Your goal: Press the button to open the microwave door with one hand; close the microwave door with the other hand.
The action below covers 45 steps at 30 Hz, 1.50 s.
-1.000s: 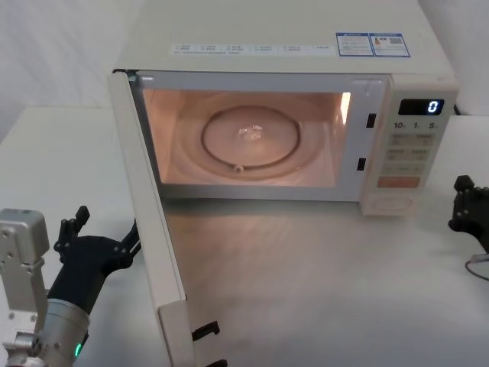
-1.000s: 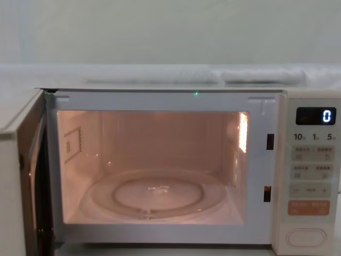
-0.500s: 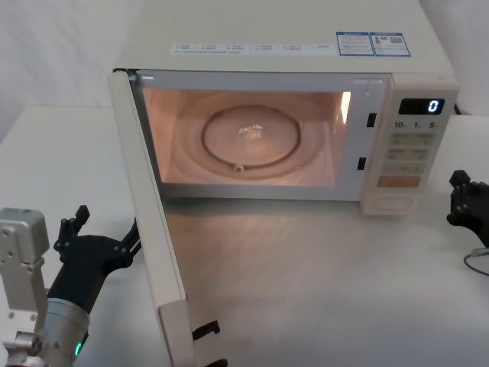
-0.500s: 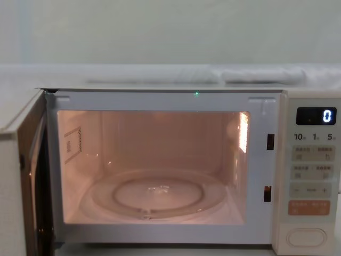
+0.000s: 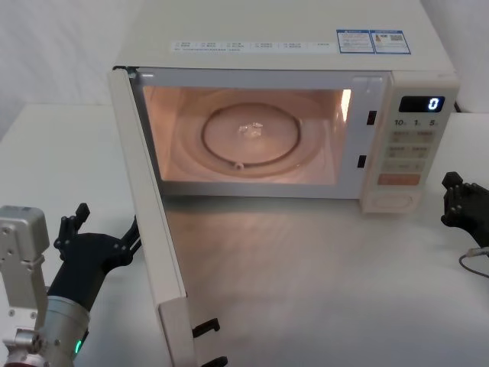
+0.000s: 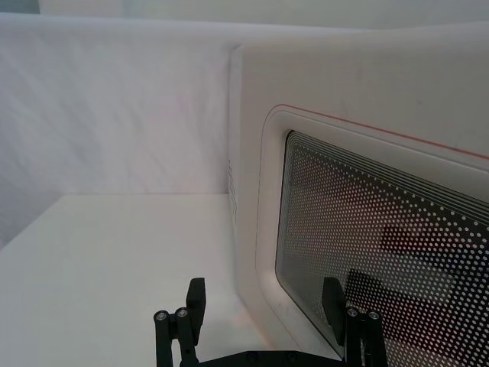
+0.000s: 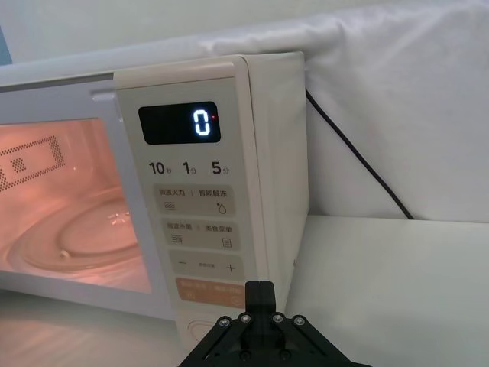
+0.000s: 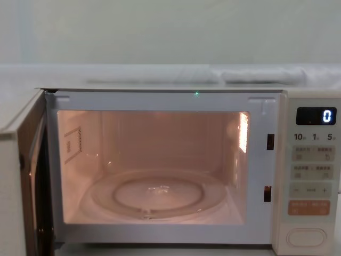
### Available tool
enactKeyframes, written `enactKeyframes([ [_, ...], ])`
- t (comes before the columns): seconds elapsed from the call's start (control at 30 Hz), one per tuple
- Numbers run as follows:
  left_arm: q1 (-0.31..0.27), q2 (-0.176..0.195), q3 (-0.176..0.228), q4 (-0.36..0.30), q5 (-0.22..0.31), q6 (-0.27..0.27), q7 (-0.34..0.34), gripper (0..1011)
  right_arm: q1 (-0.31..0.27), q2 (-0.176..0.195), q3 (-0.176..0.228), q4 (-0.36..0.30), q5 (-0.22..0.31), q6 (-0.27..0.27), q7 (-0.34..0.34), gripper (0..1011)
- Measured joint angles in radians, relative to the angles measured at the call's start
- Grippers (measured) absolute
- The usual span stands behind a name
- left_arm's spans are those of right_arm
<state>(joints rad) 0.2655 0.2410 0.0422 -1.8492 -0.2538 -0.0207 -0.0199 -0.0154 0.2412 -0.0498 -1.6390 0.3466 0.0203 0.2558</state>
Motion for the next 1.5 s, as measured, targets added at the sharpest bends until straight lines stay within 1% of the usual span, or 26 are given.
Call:
enactKeyframes([
  [0.07,0.000,0.000,0.000,0.000,0.000,0.000,0.000,1001,0.000,0.000,0.000,0.000,0.000,0.000,0.000,10],
  [0.1,0.000,0.000,0.000,0.000,0.000,0.000,0.000,1001,0.000,-0.001,0.001,-0.001,-0.001,0.000,0.000,51],
  [0.2,0.000,0.000,0.000,0.000,0.000,0.000,0.000,1001,-0.001,-0.001,0.001,-0.001,-0.001,-0.001,-0.001,100],
  [0.23,0.000,0.000,0.000,0.000,0.000,0.000,0.000,1001,-0.001,-0.001,0.001,-0.001,-0.001,-0.001,-0.001,147],
  [0.3,0.000,0.000,0.000,0.000,0.000,0.000,0.000,1001,-0.001,-0.001,0.001,-0.002,-0.002,-0.001,-0.001,177],
  [0.37,0.000,0.000,0.000,0.000,0.000,0.000,0.000,1001,-0.001,-0.001,0.001,-0.002,-0.002,-0.001,-0.001,256],
  [0.43,0.000,0.000,0.000,0.000,0.000,0.000,0.000,1001,-0.001,-0.002,0.002,-0.002,-0.003,-0.001,-0.001,295],
  [0.47,0.000,0.000,0.000,0.000,0.000,0.000,0.000,1001,-0.001,-0.002,0.002,-0.002,-0.003,-0.002,-0.001,355],
  [0.5,0.000,0.000,0.000,0.000,0.000,0.000,0.000,1001,-0.001,-0.002,0.002,-0.002,-0.003,-0.002,-0.001,367],
  [0.57,0.000,0.000,0.000,0.000,0.000,0.000,0.000,1001,-0.001,-0.002,0.002,-0.002,-0.004,-0.002,-0.001,455],
  [0.77,0.000,0.000,0.000,0.000,0.000,0.000,0.000,1001,-0.001,-0.003,0.003,-0.003,-0.004,-0.002,-0.002,639],
  [0.8,0.000,0.000,0.000,0.000,0.000,0.000,0.000,1001,-0.001,-0.003,0.003,-0.003,-0.004,-0.002,-0.002,639],
  [0.83,0.000,0.000,0.000,0.000,0.000,0.000,0.000,1001,-0.001,-0.003,0.003,-0.003,-0.004,-0.002,-0.002,700],
  [0.87,0.000,0.000,0.000,0.000,0.000,0.000,0.000,1001,-0.001,-0.003,0.003,-0.003,-0.004,-0.002,-0.002,716],
  [0.9,0.000,0.000,0.000,0.000,0.000,0.000,0.000,1001,-0.001,-0.003,0.003,-0.003,-0.004,-0.002,-0.002,760],
  [0.93,0.000,0.000,0.000,0.000,0.000,0.000,0.000,1001,-0.001,-0.003,0.003,-0.003,-0.005,-0.002,-0.002,770],
  [0.97,0.000,0.000,0.000,0.000,0.000,0.000,0.000,1001,-0.001,-0.003,0.003,-0.003,-0.005,-0.002,-0.002,835],
  [1.03,0.000,0.000,0.000,0.000,0.000,0.000,0.000,1001,-0.001,-0.003,0.003,-0.003,-0.005,-0.002,-0.002,871],
  [1.1,0.000,0.000,0.000,0.000,0.000,0.000,0.000,1001,-0.001,-0.003,0.003,-0.003,-0.005,-0.002,-0.002,937],
  [1.13,0.000,0.000,0.000,0.000,0.000,0.000,0.000,1001,-0.001,-0.003,0.003,-0.003,-0.005,-0.002,-0.002,945],
  [1.2,0.000,0.000,0.000,0.000,0.000,0.000,0.000,1001,-0.001,-0.003,0.003,-0.003,-0.005,-0.002,-0.002,1002],
  [1.5,0.000,0.000,0.000,0.000,0.000,0.000,0.000,1001,-0.001,-0.003,0.003,-0.003,-0.005,-0.002,-0.002,1002],
])
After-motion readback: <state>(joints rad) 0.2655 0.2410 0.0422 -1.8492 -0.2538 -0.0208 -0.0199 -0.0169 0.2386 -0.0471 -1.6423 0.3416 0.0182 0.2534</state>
